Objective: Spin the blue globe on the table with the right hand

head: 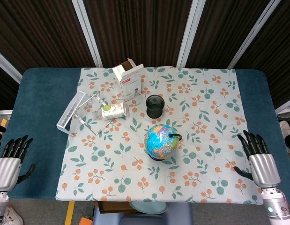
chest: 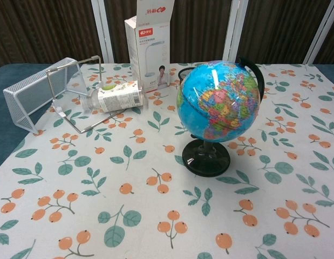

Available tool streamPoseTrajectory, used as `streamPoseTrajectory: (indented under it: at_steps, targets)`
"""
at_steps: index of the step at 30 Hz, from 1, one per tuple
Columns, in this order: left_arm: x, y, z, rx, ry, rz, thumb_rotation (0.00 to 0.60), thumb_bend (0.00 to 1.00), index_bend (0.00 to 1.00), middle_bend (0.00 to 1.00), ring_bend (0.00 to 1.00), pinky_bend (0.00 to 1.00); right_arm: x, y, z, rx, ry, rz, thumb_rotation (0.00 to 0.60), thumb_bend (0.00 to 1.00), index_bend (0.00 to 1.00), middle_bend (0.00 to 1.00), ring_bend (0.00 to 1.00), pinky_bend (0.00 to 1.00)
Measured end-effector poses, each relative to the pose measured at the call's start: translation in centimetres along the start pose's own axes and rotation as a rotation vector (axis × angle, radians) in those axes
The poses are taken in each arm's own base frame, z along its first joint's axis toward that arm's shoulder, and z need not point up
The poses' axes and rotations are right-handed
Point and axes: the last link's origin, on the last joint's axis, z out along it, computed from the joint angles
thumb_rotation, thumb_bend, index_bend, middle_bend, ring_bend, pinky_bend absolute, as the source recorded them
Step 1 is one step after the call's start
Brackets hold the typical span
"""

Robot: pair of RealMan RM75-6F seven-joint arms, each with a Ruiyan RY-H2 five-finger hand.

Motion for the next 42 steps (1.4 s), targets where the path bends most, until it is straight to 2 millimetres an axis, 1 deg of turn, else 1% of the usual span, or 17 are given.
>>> streamPoseTrajectory:
  at_steps: [4, 9, 12, 14, 19, 23, 26, 28, 30, 36, 42]
  targets:
    - [0.0, 0.1, -0.2, 0.003, -0.006, -0.001, 0.600, 0.38, 0.00, 0.00, 0.00, 0.00, -0.2, -0.4, 0.2, 0.017, 0.000, 0.026, 0.600, 0.02, 0.00, 0.00, 0.00, 0.00]
    - [0.0, 0.2, -0.3, -0.003, -0.008, -0.007, 0.600, 0.38, 0.00, 0.00, 0.00, 0.00, -0.2, -2.3, 1.1, 0.104, 0.023, 0.113, 0.600, 0.02, 0.00, 0.00, 0.00, 0.00]
    - [-0.1, 0.2, -0.2, -0.006, -0.018, -0.014, 0.600, 0.38, 0.00, 0.00, 0.00, 0.00, 0.3, -4.5, 2.6, 0.184, 0.036, 0.194, 0.600, 0.02, 0.00, 0.00, 0.00, 0.00]
    - [-0.2, 0.2, -0.1, -0.007, -0.030, -0.018, 0.600, 0.39, 0.00, 0.00, 0.00, 0.00, 0.7, -6.5, 3.9, 0.243, 0.042, 0.238, 0.600, 0.02, 0.00, 0.00, 0.00, 0.00]
    - [-0.1, 0.1, 0.0, -0.013, -0.040, -0.029, 0.600, 0.39, 0.00, 0.00, 0.00, 0.00, 1.2, -11.1, 7.4, 0.365, 0.063, 0.266, 0.600, 0.02, 0.00, 0.00, 0.00, 0.00]
    - [0.1, 0.1, -0.1, -0.014, -0.043, -0.035, 0.600, 0.39, 0.00, 0.00, 0.00, 0.00, 1.0, -14.4, 9.0, 0.417, 0.014, 0.287, 0.600, 0.02, 0.00, 0.00, 0.00, 0.00]
    - [0.2, 0.0, -0.2, -0.012, -0.039, -0.037, 0.600, 0.39, 0.00, 0.00, 0.00, 0.00, 1.0, -16.7, 9.7, 0.439, -0.034, 0.320, 0.600, 0.02, 0.00, 0.00, 0.00, 0.00]
    - [0.4, -0.1, -0.3, -0.008, -0.036, -0.037, 0.600, 0.39, 0.00, 0.00, 0.00, 0.00, 1.1, -17.7, 9.8, 0.447, -0.052, 0.335, 0.600, 0.02, 0.00, 0.00, 0.00, 0.00]
    - [0.4, -0.2, -0.3, -0.006, -0.035, -0.038, 0.600, 0.39, 0.00, 0.00, 0.00, 0.00, 1.1, -18.5, 9.8, 0.455, -0.065, 0.349, 0.600, 0.02, 0.00, 0.00, 0.00, 0.00]
    - [0.5, -0.4, -0.4, 0.006, -0.034, -0.042, 0.600, 0.39, 0.00, 0.00, 0.00, 0.00, 1.1, -19.4, 9.8, 0.467, -0.076, 0.365, 0.600, 0.02, 0.00, 0.00, 0.00, 0.00]
    - [0.4, -0.4, -0.3, 0.014, -0.048, -0.043, 0.600, 0.39, 0.00, 0.00, 0.00, 0.00, 0.5, -20.2, 10.5, 0.456, -0.087, 0.349, 0.600, 0.02, 0.00, 0.00, 0.00, 0.00]
